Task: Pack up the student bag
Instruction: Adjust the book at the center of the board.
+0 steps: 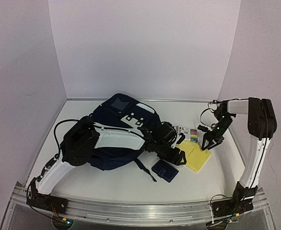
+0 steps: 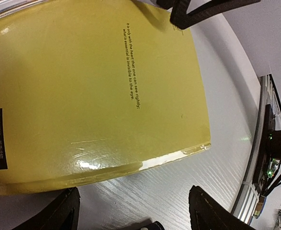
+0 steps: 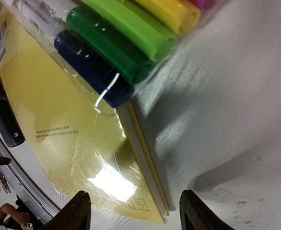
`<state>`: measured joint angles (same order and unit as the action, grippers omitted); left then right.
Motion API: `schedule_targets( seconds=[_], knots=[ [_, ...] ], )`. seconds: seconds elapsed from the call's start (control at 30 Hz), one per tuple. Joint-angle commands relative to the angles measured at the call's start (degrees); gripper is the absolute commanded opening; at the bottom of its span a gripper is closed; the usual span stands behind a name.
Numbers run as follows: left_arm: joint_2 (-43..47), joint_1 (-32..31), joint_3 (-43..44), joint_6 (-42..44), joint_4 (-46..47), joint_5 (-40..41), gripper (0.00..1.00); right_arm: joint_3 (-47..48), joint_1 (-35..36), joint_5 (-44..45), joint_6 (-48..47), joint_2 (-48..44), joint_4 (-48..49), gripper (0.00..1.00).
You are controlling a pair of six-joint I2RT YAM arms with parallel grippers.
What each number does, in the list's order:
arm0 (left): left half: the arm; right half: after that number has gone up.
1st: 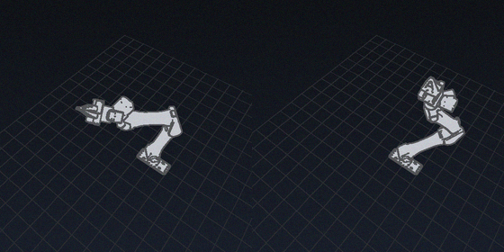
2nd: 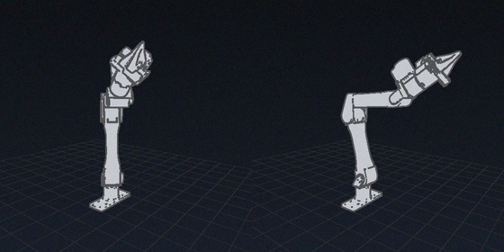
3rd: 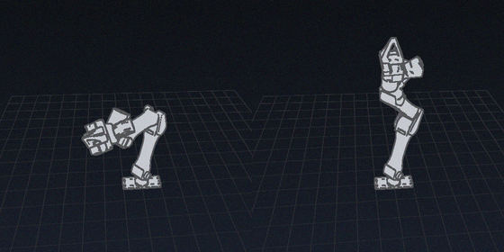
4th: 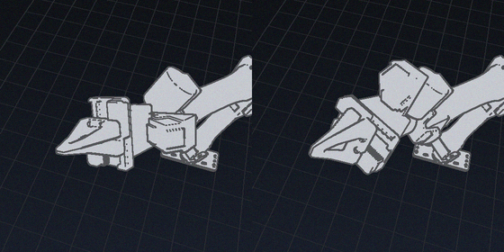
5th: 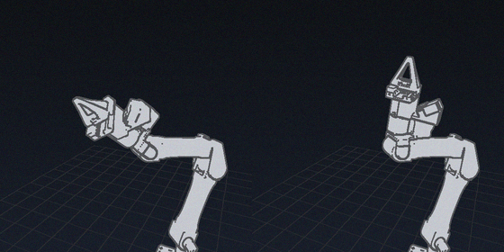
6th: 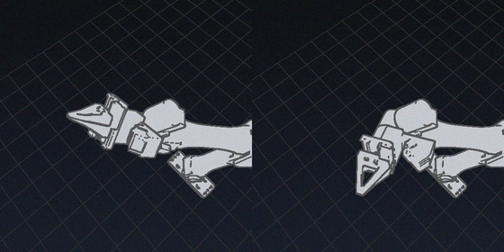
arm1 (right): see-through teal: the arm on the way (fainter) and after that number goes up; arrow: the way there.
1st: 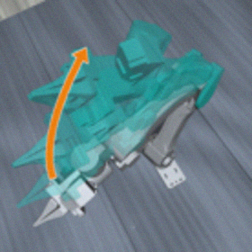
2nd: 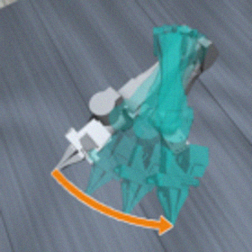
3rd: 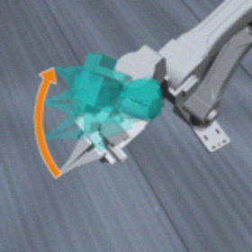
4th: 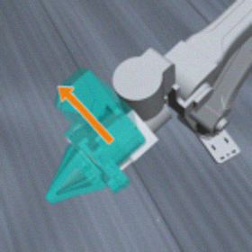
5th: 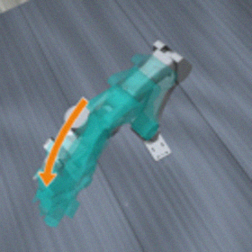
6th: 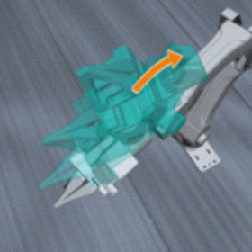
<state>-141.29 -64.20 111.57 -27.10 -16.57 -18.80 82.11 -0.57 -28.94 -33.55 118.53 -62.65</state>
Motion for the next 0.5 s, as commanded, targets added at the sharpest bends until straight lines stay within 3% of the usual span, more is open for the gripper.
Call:
schedule_targets(
  seconds=[0.0,0.33,0.47],
  knots=[
    [-0.37,0.03,-3.06,-1.36,-1.89,1.76,0.79,-0.76,3.90,-0.94,-0.31,3.19,-0.14,0.63],
    [-1.33,0.05,-3.84,-1.91,-0.07,1.86,0.78,5.70,5.61,-14.38,-5.86,-3.45,-14.31,0.44],
    [-0.72,0.05,-4.57,-2.25,0.96,2.15,0.78,5.52,8.52,-17.96,-6.35,-5.62,-17.14,0.42]
  ],
)
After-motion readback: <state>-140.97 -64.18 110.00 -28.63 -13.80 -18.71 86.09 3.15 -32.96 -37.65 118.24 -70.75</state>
